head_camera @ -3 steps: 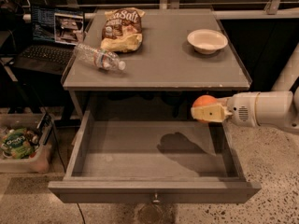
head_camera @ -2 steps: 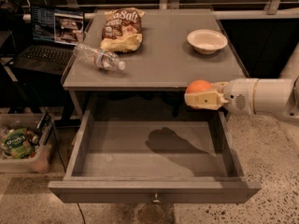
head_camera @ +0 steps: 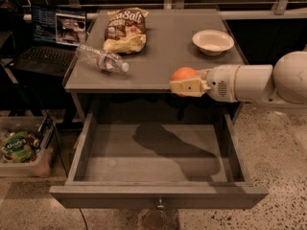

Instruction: Pick orange from top drawer and place on counter

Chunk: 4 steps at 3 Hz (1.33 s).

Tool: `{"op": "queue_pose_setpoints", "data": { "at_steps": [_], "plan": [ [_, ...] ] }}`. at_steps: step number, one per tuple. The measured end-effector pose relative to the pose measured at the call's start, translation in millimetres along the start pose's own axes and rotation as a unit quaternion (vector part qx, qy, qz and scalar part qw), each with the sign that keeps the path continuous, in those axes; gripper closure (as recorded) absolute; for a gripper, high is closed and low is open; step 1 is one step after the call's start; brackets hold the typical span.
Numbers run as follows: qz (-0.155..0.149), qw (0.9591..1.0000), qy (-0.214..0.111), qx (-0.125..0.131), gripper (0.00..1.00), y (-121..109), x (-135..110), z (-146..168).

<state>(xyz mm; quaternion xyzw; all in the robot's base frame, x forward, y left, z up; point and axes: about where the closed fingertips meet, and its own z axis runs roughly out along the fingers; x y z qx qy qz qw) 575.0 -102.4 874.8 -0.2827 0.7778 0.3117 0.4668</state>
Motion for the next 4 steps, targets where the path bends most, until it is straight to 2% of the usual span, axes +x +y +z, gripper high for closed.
{"op": "queue_pose_setpoints", "data": {
  "at_steps": [1,2,3,4],
  "plan": [
    [-0.024,0.9996,0.012,0.007,1.0,0.7,-42.1,63.6],
    [-0.024,0.9996,0.012,0.007,1.0,0.6,-42.1,63.6],
    [-0.008,0.9994,0.012,0.033,1.0,-5.7,-34.4,60.4],
    [0.01,0.9957,0.007,0.092,1.0,-34.9,-34.6,65.4]
  ]
}}
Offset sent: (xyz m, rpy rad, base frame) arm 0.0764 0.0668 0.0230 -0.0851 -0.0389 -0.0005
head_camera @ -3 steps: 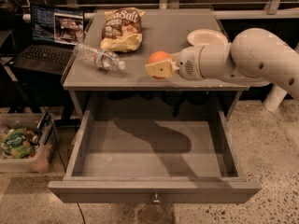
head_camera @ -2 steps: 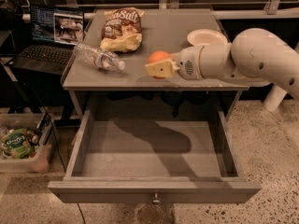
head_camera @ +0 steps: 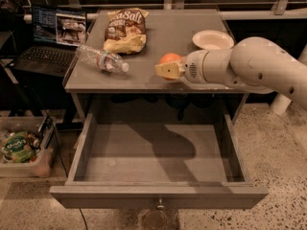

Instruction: Pick orange from top drawer and place on counter

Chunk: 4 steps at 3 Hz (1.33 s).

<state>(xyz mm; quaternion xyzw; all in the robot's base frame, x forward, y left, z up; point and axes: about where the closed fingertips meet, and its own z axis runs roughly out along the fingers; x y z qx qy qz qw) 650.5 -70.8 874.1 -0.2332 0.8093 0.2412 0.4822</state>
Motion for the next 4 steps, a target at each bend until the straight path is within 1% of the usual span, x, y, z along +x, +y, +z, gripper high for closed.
{"op": "queue_pose_setpoints", "data": {
  "at_steps": [1,2,3,4],
  "plan": [
    [0.004,0.9997,-0.007,0.022,1.0,-15.1,-8.3,12.0],
    [0.003,0.9996,-0.009,0.027,1.0,-26.0,-16.2,24.3],
    [0.007,0.9996,0.001,0.028,1.0,-37.1,-15.2,41.2],
    [0.007,0.9995,0.011,0.03,1.0,-44.1,-12.6,51.1]
  ]
}}
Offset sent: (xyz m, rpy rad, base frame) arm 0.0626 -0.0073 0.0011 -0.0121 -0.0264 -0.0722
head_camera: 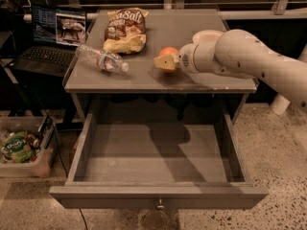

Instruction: Pick orange from top drawer and place on counter

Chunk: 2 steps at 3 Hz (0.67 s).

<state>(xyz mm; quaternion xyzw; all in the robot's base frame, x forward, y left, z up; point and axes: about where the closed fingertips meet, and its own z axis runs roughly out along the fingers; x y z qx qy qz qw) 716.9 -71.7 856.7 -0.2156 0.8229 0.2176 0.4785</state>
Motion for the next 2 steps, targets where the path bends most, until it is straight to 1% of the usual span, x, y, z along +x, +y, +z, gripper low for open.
{"op": "queue_pose_setpoints", "data": {
  "at_steps": [1,2],
  "plan": [
    [0.0,1.0,0.0,0.0,0.81,-0.1,0.0,0.2],
    [0.0,1.0,0.0,0.0,0.58,-0.1,0.0,0.2]
  ]
}}
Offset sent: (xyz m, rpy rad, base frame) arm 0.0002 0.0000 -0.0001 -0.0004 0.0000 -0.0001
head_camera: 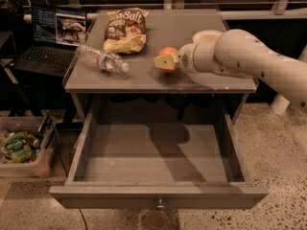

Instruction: Pick orange from top drawer and place on counter

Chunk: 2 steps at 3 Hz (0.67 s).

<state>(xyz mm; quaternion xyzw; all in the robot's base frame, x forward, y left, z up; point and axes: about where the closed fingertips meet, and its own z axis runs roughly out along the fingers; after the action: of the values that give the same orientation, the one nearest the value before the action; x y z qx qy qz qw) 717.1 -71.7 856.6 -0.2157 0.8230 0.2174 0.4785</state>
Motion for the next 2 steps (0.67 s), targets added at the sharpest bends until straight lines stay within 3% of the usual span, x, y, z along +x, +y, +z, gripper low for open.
{"op": "queue_pose_setpoints", "data": {
  "at_steps": [2],
  "plan": [
    [0.0,1.0,0.0,0.0,0.12,0.1,0.0,0.1]
  ]
}}
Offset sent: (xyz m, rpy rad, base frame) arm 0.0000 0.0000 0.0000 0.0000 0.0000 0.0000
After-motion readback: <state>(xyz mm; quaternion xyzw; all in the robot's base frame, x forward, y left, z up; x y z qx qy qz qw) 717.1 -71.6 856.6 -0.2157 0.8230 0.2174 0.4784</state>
